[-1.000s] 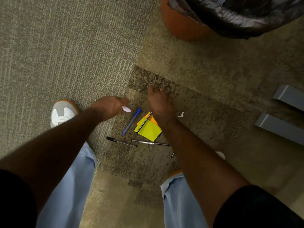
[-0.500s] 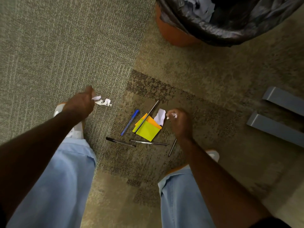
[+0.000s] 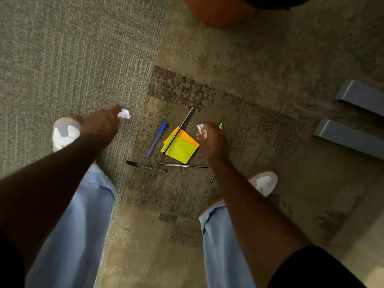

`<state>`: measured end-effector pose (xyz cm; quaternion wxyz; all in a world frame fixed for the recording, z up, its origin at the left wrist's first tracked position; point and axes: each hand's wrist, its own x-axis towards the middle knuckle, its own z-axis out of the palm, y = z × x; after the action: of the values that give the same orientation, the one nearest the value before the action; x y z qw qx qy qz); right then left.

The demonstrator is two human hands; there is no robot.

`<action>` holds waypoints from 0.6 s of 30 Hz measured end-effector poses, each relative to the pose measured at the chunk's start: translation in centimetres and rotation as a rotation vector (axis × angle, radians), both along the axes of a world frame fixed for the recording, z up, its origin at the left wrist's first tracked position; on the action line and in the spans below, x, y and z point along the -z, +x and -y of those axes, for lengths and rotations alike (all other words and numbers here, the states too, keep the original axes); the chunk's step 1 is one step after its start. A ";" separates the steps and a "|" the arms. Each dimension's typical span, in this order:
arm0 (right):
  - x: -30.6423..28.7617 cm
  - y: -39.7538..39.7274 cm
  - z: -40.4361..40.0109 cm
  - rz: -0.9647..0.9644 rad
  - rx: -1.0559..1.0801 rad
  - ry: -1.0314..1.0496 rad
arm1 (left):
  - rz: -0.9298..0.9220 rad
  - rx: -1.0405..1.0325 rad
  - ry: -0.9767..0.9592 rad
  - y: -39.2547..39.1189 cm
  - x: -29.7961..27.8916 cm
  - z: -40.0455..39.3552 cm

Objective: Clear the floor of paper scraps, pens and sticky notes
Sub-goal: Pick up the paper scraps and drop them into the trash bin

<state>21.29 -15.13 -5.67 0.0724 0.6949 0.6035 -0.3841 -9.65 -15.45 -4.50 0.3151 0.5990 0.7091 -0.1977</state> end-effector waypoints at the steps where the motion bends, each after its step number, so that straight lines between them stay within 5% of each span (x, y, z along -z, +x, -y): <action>1: -0.7 0.9 0.3 0.005 0.046 0.011 | -0.003 -0.022 -0.004 0.2 -0.2 0.0; 8: -1.2 4.5 -0.4 0.073 0.239 0.054 | 0.053 -0.154 0.085 2.6 0.2 -1.0; 18: 0.7 3.1 -2.2 0.234 -0.031 0.050 | 0.281 -0.064 0.232 6.9 -0.2 -4.1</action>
<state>24.37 -12.93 -6.36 0.1307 0.7272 0.6111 -0.2841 -2.70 -11.35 -4.33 0.3458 0.6303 0.6949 -0.0188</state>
